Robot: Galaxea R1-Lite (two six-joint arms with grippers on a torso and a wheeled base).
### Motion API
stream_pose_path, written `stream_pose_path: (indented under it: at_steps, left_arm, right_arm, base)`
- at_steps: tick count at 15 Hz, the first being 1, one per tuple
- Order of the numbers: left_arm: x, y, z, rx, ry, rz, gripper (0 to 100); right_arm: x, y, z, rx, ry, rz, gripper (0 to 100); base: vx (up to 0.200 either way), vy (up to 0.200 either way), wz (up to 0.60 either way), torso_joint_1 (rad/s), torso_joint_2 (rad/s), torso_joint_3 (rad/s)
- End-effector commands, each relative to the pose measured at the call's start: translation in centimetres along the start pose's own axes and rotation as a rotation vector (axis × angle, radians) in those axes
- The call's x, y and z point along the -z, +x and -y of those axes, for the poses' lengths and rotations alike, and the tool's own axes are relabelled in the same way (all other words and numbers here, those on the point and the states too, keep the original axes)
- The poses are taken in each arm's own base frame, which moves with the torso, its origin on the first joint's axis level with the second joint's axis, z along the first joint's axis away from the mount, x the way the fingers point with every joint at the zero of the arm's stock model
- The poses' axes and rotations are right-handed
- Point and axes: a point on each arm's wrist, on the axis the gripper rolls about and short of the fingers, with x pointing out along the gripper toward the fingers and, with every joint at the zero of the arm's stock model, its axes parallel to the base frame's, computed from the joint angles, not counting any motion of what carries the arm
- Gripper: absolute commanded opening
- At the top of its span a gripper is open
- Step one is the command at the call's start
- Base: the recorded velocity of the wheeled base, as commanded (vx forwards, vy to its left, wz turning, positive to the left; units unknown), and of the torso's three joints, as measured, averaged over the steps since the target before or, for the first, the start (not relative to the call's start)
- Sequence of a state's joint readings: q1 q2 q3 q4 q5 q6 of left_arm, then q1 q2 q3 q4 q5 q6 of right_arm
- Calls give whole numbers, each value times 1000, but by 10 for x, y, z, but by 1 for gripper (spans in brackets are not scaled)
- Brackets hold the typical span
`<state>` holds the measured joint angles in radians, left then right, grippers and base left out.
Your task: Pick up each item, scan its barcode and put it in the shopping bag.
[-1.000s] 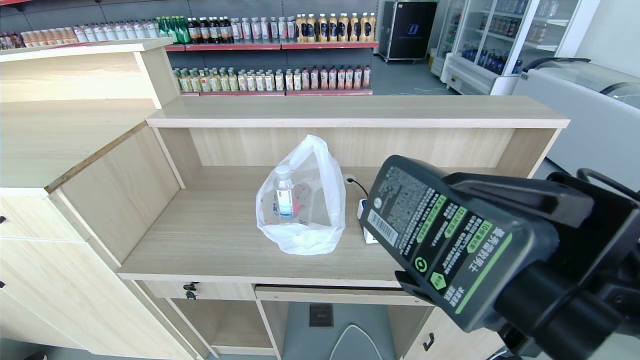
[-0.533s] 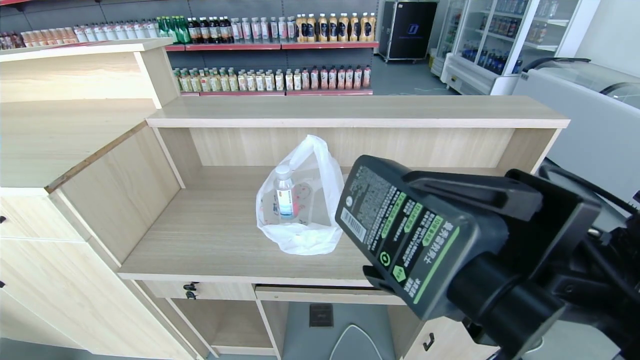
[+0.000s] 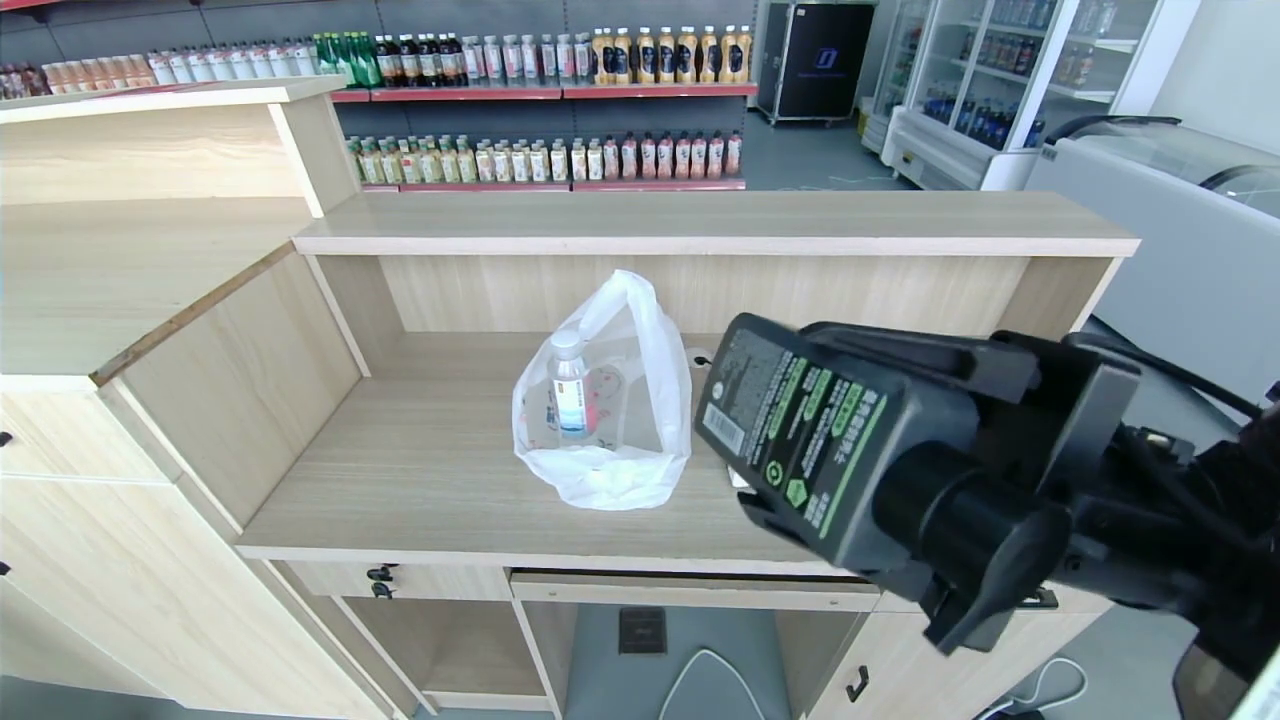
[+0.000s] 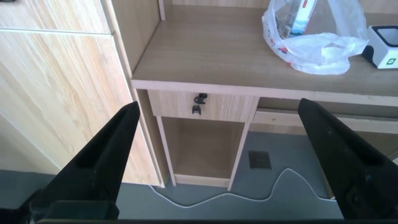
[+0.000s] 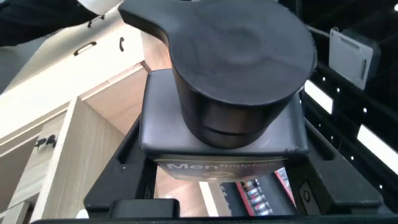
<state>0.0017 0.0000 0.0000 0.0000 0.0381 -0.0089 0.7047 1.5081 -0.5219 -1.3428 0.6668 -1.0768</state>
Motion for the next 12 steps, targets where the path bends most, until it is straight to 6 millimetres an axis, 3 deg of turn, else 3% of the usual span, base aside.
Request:
stream_pose_path:
  at_steps: [1, 2, 4, 6, 9, 12]
  left_arm:
    - [0, 0, 0, 0, 0, 0, 100]
    - [0, 0, 0, 0, 0, 0, 100]
    - [0, 0, 0, 0, 1, 0, 100]
    - [0, 0, 0, 0, 0, 0, 100]
    - [0, 0, 0, 0, 0, 0, 100]
    - [0, 0, 0, 0, 0, 0, 100]
  right_arm:
    - [15, -62, 40, 171, 101, -329, 0]
    - [20, -73, 46, 215, 127, -394, 0]
    - [44, -131, 65, 487, 307, -692, 0]
    - [54, -165, 69, 640, 434, -822, 0]
    - [55, -194, 69, 777, 569, -914, 0]
    - [63, -206, 60, 1073, 586, -1099, 0]
  base:
    - [0, 0, 0, 0, 0, 0]
    - [0, 0, 0, 0, 0, 0]
    - [0, 0, 0, 0, 0, 0]
    - [0, 0, 0, 0, 0, 0]
    - [0, 0, 0, 0, 0, 0]
    - [0, 0, 0, 0, 0, 0]
